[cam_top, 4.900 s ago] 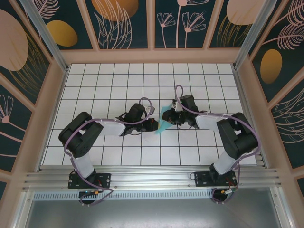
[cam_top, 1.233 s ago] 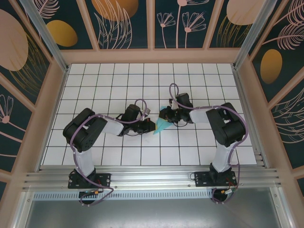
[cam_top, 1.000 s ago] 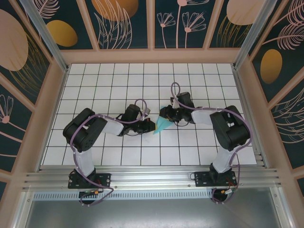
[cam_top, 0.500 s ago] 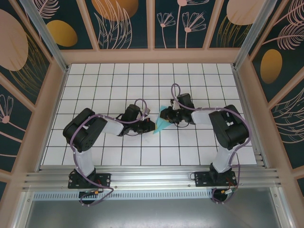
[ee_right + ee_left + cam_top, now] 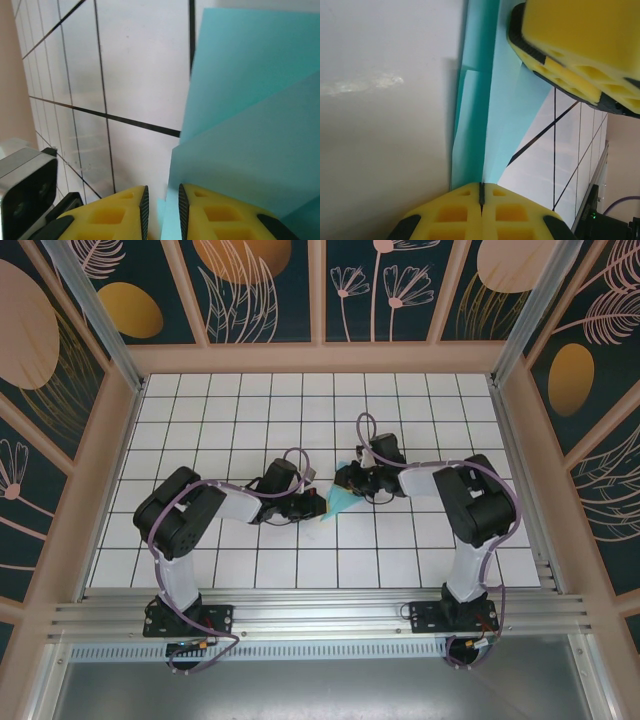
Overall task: Fold a paper plane with a square sheet of paper (pick it up from the middle)
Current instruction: Fourth fold the wing at the center of the table.
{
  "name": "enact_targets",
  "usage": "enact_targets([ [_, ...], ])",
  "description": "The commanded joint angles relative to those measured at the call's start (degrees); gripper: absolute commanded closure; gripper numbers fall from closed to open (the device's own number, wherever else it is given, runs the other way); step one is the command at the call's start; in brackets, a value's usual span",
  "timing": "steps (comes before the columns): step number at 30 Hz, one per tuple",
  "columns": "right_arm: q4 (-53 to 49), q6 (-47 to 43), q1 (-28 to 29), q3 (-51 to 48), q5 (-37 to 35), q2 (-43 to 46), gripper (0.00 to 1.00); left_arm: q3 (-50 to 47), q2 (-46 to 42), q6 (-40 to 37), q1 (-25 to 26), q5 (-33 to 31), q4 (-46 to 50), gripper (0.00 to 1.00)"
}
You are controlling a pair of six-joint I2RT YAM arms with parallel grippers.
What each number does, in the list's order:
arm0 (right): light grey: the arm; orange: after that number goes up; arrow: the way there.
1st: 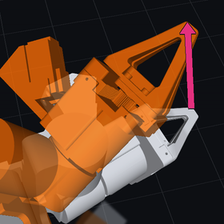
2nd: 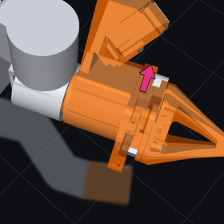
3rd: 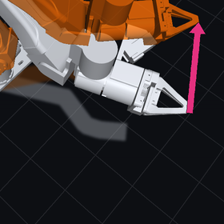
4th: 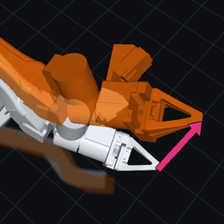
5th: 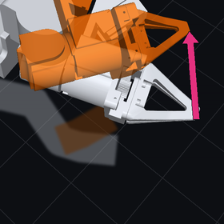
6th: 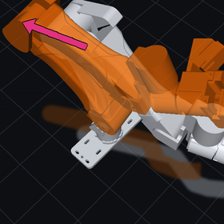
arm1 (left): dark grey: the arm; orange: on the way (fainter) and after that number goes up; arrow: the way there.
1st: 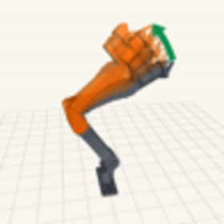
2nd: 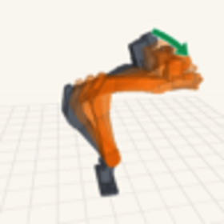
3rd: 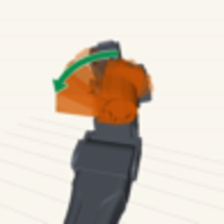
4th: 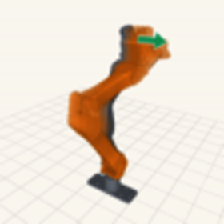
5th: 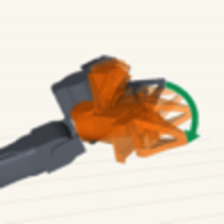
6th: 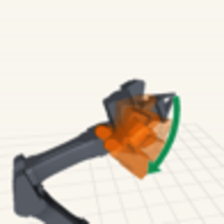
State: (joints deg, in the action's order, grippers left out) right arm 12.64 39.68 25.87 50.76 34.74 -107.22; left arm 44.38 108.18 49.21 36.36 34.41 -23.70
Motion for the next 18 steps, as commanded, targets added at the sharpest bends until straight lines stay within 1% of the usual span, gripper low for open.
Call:
enact_targets([
  [1, -0.7, -0.9, -0.3, 1.2, -0.2, -1.8, 0.74, 1.1, 1.3, 0.4, -0.5, -1.1, 2.1, 1.0],
  [7, -0.8, -1.7, -0.4, 1.2, 0.0, -2.4, 0.73, 0.9, 1.4, 0.8, -0.5, -1.2, 1.9, 1.0],
  [10, 0.3, -1.0, -0.3, 0.1, -0.1, 0.5, 0.73, 0.9, 1.3, 0.7, -0.5, -0.9, 2.0, 1.0],
  [13, -0.3, -1.7, -0.4, 0.3, 0.0, 2.7, 0.71, -0.1, 0.6, 2.9, -0.5, 0.2, -1.1, 1.0],
  [18, 1.0, -1.7, -0.3, 0.5, 2.3, 2.2, 0.7, -0.7, 0.2, 6.6, -0.5, 2.2, -5.4, 1.0],
])
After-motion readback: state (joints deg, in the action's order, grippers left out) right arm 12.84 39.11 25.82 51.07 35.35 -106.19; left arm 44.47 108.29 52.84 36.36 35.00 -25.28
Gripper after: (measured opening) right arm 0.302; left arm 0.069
